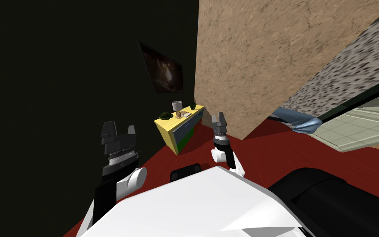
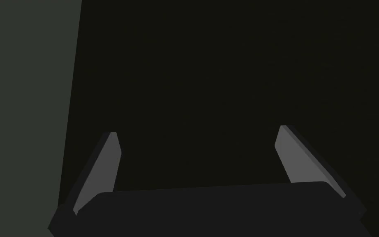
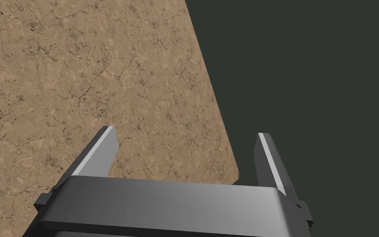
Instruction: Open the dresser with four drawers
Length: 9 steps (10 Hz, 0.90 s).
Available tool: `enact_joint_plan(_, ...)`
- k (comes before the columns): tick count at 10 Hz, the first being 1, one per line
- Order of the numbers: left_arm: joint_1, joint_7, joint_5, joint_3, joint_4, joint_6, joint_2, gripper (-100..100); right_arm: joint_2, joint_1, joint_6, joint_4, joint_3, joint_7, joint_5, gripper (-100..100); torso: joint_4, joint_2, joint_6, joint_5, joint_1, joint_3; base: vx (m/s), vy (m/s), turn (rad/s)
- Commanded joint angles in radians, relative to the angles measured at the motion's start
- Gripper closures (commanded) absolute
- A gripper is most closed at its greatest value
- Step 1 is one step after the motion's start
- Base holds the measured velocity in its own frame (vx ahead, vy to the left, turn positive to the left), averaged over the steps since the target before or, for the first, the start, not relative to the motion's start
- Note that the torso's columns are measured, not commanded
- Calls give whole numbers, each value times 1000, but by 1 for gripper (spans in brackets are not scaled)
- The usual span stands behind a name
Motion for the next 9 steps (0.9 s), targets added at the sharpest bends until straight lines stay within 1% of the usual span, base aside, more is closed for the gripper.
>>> enact_joint_plan(1,0,0,0,0,0,0,0,0,0,0,0,0,0,0,0,0,41,40,0,0,0,-82,0,0,0)
enact_joint_plan(3,0,0,0,0,0,0,0,0,0,0,0,0,0,0,0,0,176,175,0,0,0,-351,0,0,0)
enact_joint_plan(9,0,0,0,0,0,0,0,0,0,0,0,0,0,0,0,0,617,618,0,0,0,-1234,0,0,0)
